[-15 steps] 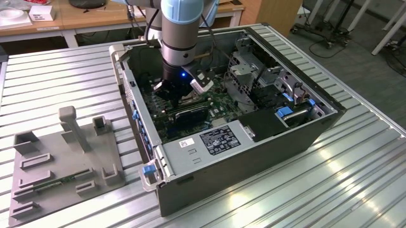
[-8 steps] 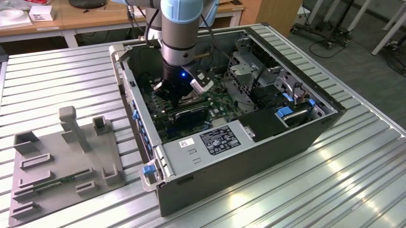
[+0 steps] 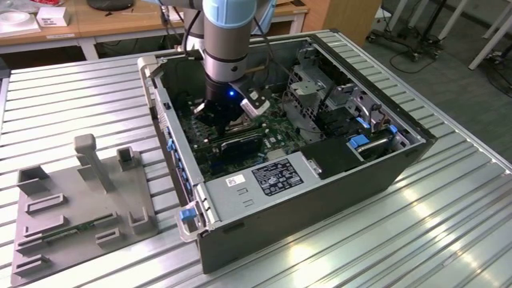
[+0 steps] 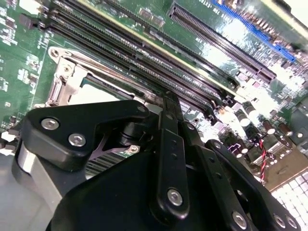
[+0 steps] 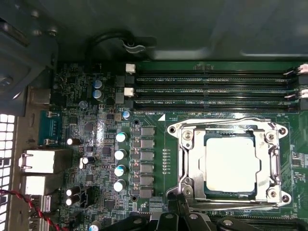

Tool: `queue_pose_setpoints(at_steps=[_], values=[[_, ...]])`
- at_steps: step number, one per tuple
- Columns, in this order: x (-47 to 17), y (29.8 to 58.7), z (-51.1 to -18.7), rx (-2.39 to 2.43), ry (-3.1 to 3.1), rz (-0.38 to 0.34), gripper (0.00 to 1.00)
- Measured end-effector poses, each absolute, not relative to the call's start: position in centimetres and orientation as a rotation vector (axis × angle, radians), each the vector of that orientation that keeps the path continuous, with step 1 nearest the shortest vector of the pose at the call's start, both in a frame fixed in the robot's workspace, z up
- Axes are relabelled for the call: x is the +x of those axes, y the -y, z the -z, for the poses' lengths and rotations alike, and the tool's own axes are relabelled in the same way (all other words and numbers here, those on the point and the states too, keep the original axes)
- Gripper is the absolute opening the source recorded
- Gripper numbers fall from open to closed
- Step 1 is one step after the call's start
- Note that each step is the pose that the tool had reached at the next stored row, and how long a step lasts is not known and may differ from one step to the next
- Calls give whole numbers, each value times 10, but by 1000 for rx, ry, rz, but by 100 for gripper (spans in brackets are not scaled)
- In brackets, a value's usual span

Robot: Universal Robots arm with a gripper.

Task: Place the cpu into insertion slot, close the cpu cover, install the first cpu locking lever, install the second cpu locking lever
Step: 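Install the second cpu locking lever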

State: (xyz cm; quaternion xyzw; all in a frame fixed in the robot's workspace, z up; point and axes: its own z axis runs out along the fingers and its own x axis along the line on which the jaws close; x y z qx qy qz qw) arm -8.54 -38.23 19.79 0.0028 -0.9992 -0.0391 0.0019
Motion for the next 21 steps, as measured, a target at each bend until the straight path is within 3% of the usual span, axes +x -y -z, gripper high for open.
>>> queue_pose_setpoints(at_steps=[21], values=[[-86,382,-249,9,3135,122,11]])
